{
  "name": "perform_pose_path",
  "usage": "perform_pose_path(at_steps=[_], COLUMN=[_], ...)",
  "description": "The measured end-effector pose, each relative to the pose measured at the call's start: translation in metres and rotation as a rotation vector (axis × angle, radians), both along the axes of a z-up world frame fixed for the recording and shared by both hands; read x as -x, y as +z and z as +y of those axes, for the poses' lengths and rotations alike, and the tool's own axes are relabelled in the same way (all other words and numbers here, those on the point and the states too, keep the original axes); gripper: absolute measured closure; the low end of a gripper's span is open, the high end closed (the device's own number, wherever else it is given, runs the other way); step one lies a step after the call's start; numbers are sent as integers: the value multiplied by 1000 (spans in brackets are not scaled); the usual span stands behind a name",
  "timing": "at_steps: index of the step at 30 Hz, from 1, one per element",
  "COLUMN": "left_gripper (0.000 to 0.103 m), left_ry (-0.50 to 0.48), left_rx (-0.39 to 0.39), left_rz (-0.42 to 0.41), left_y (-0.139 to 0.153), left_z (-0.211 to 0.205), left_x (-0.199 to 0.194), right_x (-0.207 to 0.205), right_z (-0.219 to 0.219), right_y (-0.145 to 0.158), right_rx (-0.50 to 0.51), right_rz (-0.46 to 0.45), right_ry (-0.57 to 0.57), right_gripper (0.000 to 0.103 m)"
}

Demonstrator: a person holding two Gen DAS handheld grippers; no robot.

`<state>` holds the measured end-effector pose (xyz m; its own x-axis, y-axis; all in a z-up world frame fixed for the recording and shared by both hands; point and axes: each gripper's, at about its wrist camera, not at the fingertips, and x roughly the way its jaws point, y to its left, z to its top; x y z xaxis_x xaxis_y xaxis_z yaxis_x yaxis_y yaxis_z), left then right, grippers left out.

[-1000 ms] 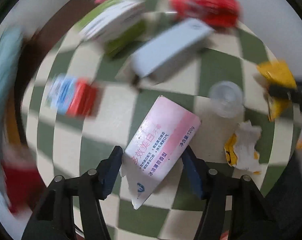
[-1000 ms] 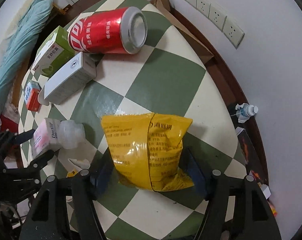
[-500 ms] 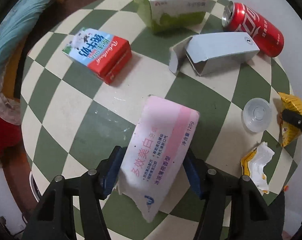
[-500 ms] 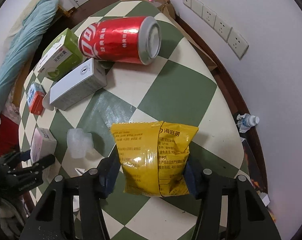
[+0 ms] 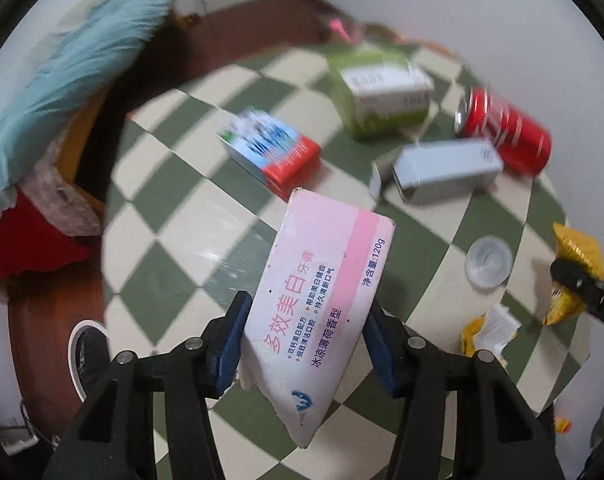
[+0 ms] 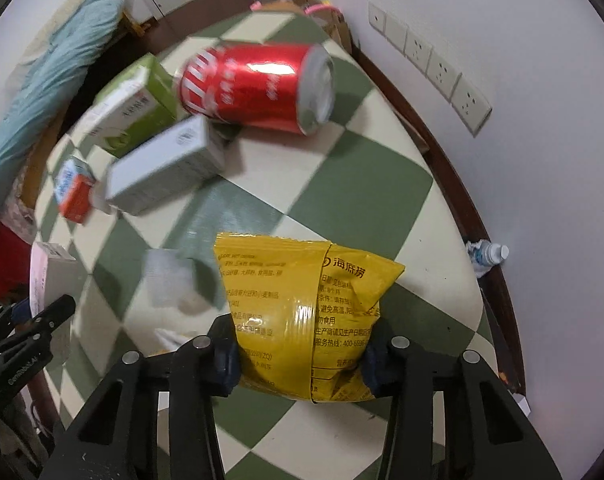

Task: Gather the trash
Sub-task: 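Carry both items over the white bin and open both tools to drop them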

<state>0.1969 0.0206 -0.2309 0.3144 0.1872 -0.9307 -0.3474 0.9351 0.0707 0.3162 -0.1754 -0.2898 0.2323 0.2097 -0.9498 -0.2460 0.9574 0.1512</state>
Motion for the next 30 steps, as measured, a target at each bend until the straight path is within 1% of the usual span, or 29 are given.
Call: perform_pose_path(at_steps=[1, 2, 3, 4, 5, 6, 7, 8, 9, 10, 12, 14, 18, 21, 24, 26, 28, 30], left_gripper=[52, 52, 52, 52, 52, 52, 52, 52, 52, 52, 52, 52, 52, 52, 52, 52, 52, 52], left_ry=[10, 16, 30, 40, 52, 66, 79, 90, 110, 120, 156, 185, 270, 343, 425, 500, 559, 629], left_rx=[-9, -18, -29, -34, -41, -45, -43, -42, -44, -43, -52, -62, -87, -103, -97, -79, -45, 9], left_rz=[-25, -40, -67, -84, -101, -120, -135, -146, -166, -179, -213, -234, -274, -285, -278, -258, -230, -198], left_y=[11, 18, 30, 40, 49, 59, 63, 63, 74, 77, 93, 102, 124, 131, 125, 113, 98, 71], left_z=[0, 13, 12, 18, 33, 35, 49, 73, 82, 92, 111, 126, 169, 204, 239, 269, 295, 327], left_x=[5, 1, 9, 14, 14, 22, 26, 23, 32, 34, 51, 67, 108, 143, 178, 207, 231, 259], right_x=[2, 7, 12, 16, 19, 23, 28, 33, 36, 37, 47, 59, 86, 108, 134, 151, 171, 192], right_z=[2, 6, 9, 12, 15, 19, 24, 32, 39, 44, 62, 82, 137, 183, 238, 269, 306, 340], right_y=[5, 12, 20, 28, 35, 44, 52, 62, 72, 78, 97, 112, 141, 151, 149, 142, 129, 114], right_rx=[-5, -14, -24, -35, -49, -67, -81, -97, -113, -125, -155, -185, -236, -264, -285, -289, -287, -280], right_rz=[-11, -26, -42, -57, -69, -81, -92, -106, -117, -125, -147, -167, -199, -202, -175, -152, -120, -85], right_ry=[3, 8, 16, 22, 28, 36, 46, 61, 75, 87, 122, 163, 259, 337, 421, 468, 522, 576], right_gripper=[56, 56, 56, 56, 56, 56, 56, 56, 56, 56, 56, 57, 57, 57, 57, 57, 57, 57])
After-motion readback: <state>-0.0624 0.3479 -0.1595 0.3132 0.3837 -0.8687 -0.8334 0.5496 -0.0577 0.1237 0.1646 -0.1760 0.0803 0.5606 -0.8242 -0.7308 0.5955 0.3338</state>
